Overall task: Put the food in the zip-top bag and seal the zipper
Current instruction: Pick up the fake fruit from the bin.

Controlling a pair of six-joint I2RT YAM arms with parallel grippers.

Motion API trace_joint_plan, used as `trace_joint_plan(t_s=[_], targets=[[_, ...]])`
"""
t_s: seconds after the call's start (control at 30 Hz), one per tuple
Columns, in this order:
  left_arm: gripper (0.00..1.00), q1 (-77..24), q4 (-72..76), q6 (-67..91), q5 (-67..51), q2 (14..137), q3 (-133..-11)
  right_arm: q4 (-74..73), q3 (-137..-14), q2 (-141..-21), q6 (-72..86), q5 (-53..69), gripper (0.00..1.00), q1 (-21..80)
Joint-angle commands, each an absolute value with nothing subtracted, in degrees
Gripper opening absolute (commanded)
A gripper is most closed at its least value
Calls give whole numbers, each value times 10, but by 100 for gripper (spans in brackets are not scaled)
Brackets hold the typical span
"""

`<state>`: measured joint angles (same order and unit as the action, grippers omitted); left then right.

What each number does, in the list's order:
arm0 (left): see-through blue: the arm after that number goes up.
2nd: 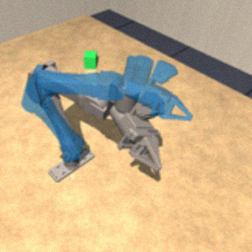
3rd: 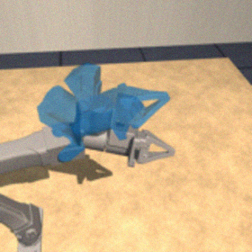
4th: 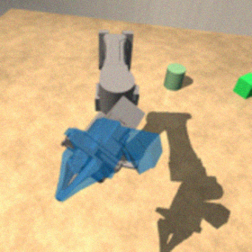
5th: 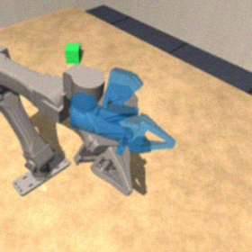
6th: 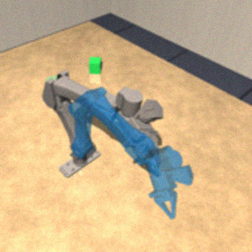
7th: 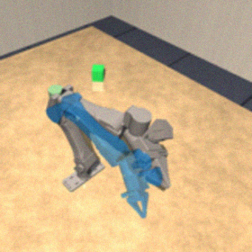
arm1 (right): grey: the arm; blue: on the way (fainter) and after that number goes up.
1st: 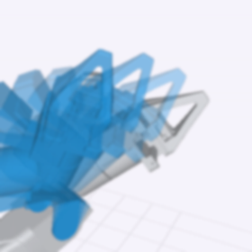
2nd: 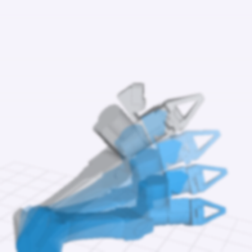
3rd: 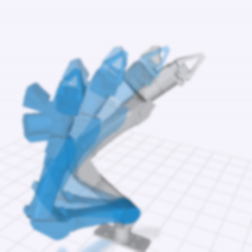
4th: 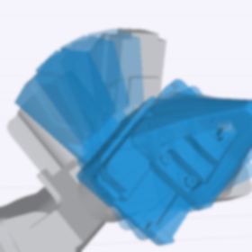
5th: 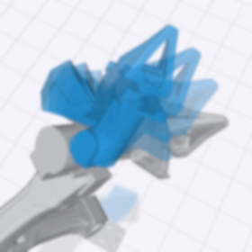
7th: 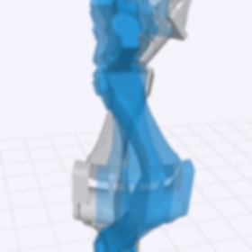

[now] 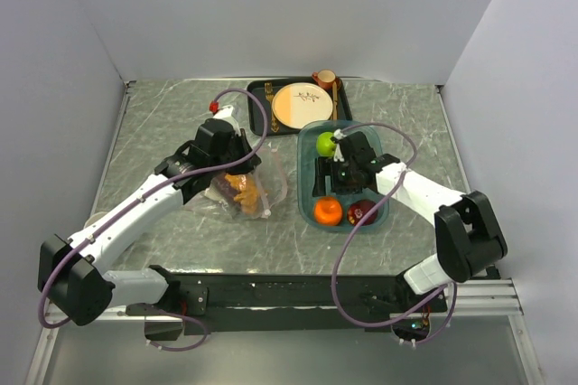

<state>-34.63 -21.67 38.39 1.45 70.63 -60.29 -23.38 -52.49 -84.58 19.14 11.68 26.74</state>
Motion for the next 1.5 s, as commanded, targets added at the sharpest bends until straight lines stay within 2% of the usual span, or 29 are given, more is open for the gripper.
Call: trace_joint_plan(t_s=[0.0,0.27,0.57,0.77,0.97,1.3,1.47], targets=[[1,-345,-202,383,21,690,-602,-299,-543,-816,156,114,93,269],[1,-346,-198,381,17,700,-611,-344,-544,-831,143,113,99,305],[1,-345,-195,382,11,703,-610,-335,-538,-867,149,95,98,316],[1,-345,-201,382,14,700,-609,-317,-548,-878,155,81,84,315],[1,-345,-196,385,11,696,-602,-294,-560,-852,166,69,62,315],[1,-346,-190,388,4,693,-596,-236,-544,-764,207,55,60,316],[1,-346,-185,390,4,692,-591,-179,-526,-733,237,118,59,315]])
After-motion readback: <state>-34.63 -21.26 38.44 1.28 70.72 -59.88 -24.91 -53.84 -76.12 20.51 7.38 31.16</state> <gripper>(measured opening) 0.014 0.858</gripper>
